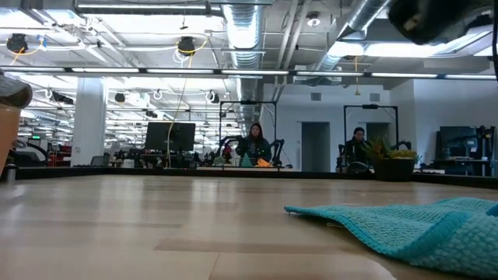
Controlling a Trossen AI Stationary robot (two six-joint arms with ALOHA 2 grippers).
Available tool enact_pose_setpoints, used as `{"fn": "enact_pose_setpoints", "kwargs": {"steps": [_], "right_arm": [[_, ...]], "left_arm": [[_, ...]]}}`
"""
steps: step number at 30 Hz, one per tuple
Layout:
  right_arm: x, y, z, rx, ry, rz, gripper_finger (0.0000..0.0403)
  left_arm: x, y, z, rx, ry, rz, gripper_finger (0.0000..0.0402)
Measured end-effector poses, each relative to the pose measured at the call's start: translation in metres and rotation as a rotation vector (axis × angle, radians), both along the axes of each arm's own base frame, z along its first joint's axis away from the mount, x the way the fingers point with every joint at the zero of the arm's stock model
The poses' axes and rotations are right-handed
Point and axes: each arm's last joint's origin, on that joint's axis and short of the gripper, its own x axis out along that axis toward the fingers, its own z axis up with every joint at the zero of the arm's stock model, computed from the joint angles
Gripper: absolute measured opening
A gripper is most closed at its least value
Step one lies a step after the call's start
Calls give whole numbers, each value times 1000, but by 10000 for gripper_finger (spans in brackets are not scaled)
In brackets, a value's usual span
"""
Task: Fold microfiber towels
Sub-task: Fold the blue towel
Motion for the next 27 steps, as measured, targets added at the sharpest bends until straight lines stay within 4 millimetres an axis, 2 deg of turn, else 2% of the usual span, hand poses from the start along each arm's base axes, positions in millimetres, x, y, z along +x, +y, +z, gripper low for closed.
{"fn": "enact_pose_setpoints", "kwargs": {"steps": [3,8,14,16,27], "right_arm": [[-6,14,-5,38,48,-17,188],[-18,38,-23,36,157,-88,188],[-44,42,-46,-69,381,-379,188],[-47,41,-53,-110,427,-433,188],[-21,37,-88,-161,620,-443,188]], "left_arm": [[15,5,-2,-5,19,-29,142],[19,8,-3,-13,31,-27,142],[20,7,-4,-12,35,-28,142],[20,7,-4,-7,37,-33,142],[19,7,-4,-16,48,-40,142]]}}
